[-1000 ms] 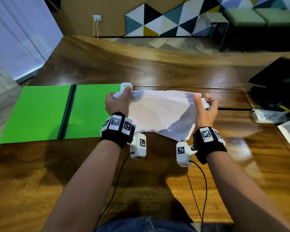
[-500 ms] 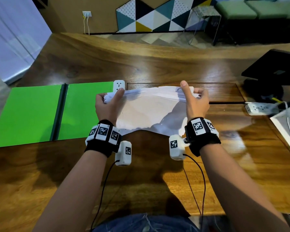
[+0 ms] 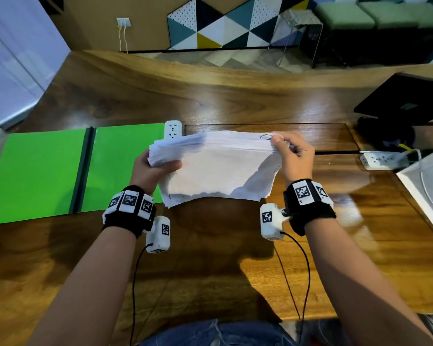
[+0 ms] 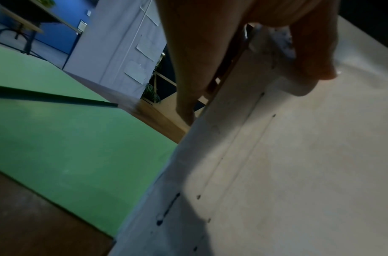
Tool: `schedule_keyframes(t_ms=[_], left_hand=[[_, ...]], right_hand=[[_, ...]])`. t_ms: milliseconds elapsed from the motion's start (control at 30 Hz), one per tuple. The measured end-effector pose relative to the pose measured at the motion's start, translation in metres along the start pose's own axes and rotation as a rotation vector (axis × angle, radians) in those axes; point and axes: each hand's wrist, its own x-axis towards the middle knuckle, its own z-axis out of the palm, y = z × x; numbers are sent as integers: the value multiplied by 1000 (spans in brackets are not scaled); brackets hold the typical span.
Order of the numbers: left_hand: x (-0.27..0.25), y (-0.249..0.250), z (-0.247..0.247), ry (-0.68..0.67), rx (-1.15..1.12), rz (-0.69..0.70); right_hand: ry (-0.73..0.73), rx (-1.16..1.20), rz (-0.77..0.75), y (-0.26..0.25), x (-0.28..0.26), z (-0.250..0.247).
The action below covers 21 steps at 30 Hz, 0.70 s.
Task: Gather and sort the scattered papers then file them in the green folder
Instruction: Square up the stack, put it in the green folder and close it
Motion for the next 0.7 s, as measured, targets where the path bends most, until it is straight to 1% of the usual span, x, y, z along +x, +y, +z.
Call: schedule_keyframes(t_ms=[167,233,267,300,367,433,467,500,567,633,700], left_hand=[[2,-4,-3,0,5,-21],[4,-7,-3,5,-1,-33],[5,-7,-4,9,-9,-39],[5,-8,-4,13,-17,-39],[6,-9,-3,26,-29,-32],[5,-10,-2,45,-57,-25],[5,-10,-1,53,-75,-23],[5,-10,0,59,-91,-23],[4,-9,1,54,-111,-25],[2,-9,1,49,-113,-32],[0,-10,1,34,-95,-37]], right_hand=[[68,46,120,1,6,-7],[76,68,127,-2,3,-6],[53,69,109,-3,1,-5],[0,67,78,-6,-1,-5],[-158,26,8,-8,-4,-7],[-276,-126,-68,-12,-5,-8],[-303,-198,-104,-13,-4,-7],[-295,-243,-142,-13,-3,-6],[-208,-257,-186,-11,0,-5],[-131,-238,-183,-7,1,-4],[-109,-231,-167,-4,0,-5]])
